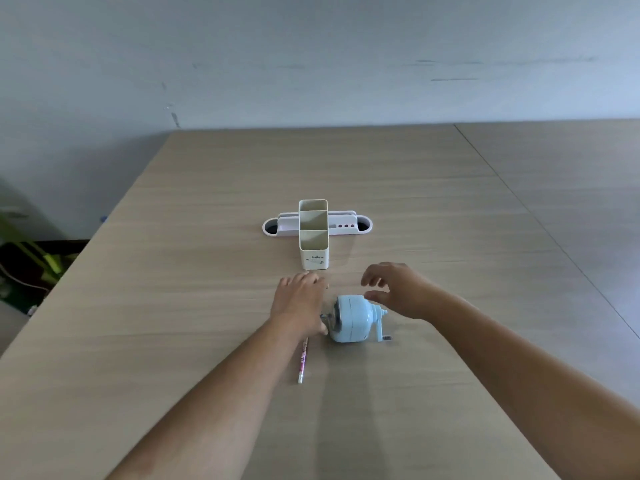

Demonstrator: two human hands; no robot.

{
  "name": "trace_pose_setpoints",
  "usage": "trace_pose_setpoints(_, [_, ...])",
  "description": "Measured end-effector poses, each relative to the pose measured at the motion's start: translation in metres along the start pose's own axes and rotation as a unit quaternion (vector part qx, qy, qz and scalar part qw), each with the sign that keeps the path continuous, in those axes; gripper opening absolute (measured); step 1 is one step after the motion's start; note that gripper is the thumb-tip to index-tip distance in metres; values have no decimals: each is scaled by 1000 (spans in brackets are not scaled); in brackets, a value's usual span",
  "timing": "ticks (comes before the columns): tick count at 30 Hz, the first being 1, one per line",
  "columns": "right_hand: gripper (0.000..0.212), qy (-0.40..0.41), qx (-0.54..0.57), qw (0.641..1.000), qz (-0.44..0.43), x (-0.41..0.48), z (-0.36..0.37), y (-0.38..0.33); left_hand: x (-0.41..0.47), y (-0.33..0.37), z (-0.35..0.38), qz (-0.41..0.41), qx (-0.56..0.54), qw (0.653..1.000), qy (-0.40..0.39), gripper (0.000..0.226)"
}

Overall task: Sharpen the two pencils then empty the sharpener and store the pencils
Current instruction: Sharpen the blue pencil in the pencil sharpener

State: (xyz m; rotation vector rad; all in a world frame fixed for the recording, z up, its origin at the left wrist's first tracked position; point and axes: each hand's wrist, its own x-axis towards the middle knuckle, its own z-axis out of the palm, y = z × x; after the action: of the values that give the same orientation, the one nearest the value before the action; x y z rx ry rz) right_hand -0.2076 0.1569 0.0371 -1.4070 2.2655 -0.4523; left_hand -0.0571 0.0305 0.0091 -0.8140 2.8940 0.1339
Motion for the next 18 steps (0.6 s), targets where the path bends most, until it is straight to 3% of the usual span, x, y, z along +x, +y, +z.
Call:
trace_pose_setpoints(8, [75,-66,-119,990,-23,12,43,-26,-5,-5,16,-24,1,1000,-18,26])
trace_pose_setpoints(11, [76,-54,-127,990,-22,12,48,-25,-3,-2,20,-18,18,1000,-6,11])
trace_pose_setpoints(18, [73,-41,-136,989,-25,12,50,-25,-3,-14,20,-16,53,998,-2,16])
